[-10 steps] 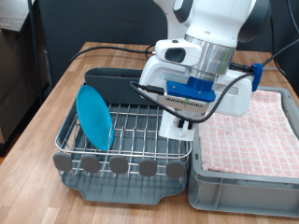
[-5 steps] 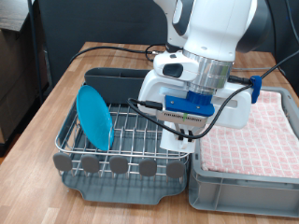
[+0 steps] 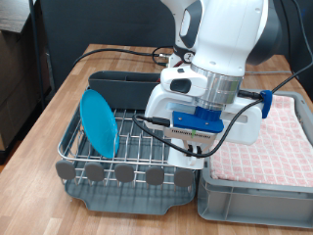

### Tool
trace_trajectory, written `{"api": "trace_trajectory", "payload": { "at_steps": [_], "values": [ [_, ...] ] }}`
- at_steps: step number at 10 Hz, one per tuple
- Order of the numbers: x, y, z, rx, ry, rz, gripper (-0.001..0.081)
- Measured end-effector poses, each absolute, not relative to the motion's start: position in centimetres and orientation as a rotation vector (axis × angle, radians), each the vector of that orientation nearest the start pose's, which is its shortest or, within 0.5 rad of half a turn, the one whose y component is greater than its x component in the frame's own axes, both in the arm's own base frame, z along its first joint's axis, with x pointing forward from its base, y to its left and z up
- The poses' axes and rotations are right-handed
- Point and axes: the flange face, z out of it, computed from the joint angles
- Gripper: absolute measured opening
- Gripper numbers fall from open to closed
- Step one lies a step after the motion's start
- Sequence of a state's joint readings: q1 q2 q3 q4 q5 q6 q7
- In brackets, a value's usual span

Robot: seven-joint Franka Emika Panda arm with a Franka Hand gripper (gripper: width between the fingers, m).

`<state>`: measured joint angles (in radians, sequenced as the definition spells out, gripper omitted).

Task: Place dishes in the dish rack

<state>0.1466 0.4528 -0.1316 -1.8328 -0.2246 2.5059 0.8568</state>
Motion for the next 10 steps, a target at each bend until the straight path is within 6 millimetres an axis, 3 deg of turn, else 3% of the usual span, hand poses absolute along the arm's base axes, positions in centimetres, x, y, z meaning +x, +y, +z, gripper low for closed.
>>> {"api": "trace_trajectory", "payload": {
  "at_steps": [5, 10],
  "values": [
    [66.7, 1.8, 31.0, -3.047, 1.042, -0.439, 0.0072],
    [68.1, 1.5, 34.0, -3.071, 1.023, -0.445, 0.0072]
  ]
}}
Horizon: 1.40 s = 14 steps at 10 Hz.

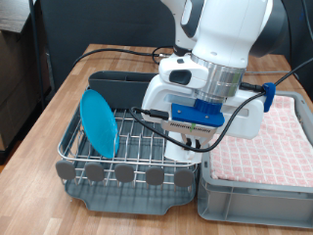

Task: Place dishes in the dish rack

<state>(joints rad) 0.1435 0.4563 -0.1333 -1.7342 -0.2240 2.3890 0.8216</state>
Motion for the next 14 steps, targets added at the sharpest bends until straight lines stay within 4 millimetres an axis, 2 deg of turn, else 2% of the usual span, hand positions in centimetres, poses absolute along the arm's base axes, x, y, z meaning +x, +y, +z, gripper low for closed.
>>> {"api": "trace_trajectory", "payload": {
  "at_steps": [3, 9, 14],
  "values": [
    [68.7, 1.3, 34.2, -3.053, 1.016, -0.445, 0.0072],
    [69.4, 2.0, 31.1, -3.02, 1.045, -0.35, 0.0072],
    [69.7, 1.7, 29.0, -3.043, 1.05, -0.319, 0.0072]
  ]
}}
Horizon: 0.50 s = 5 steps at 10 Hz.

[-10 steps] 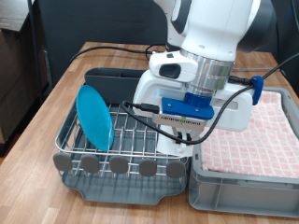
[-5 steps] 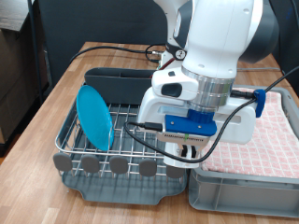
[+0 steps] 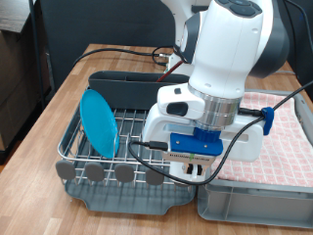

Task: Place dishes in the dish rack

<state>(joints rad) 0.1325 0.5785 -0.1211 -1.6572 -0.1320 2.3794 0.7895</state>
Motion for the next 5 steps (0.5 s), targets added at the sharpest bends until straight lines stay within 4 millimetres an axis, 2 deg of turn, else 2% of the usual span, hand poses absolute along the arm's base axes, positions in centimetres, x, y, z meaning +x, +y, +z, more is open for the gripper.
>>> {"api": "trace_trajectory", "payload": {
  "at_steps": [5],
  "values": [
    [70.2, 1.53, 27.68, -3.046, 1.049, -0.316, 0.0072]
  ]
}}
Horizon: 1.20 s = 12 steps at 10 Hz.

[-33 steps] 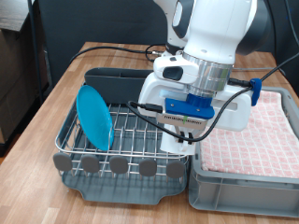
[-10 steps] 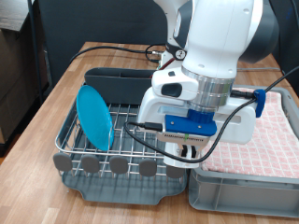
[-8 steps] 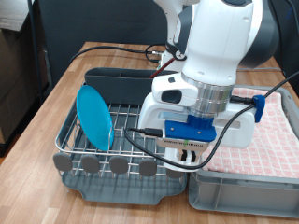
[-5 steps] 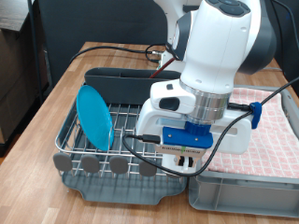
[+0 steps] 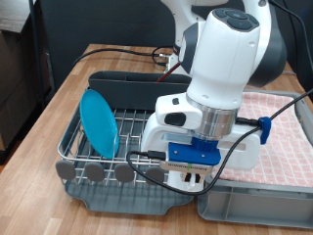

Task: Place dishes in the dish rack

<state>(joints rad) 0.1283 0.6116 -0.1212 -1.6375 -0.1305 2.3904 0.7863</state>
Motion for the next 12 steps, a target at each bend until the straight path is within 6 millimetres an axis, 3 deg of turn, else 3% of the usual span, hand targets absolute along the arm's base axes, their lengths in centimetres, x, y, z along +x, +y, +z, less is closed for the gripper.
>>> {"api": "trace_trajectory", "payload": {
  "at_steps": [8, 11, 12],
  "values": [
    [71.2, 1.6, 26.2, -3.063, 1.018, -0.255, 0.0072],
    [71.7, 1.5, 26.6, -3.049, 1.01, -0.337, 0.0072],
    [71.8, 1.5, 26.8, -3.048, 1.009, -0.355, 0.0252]
  ]
}}
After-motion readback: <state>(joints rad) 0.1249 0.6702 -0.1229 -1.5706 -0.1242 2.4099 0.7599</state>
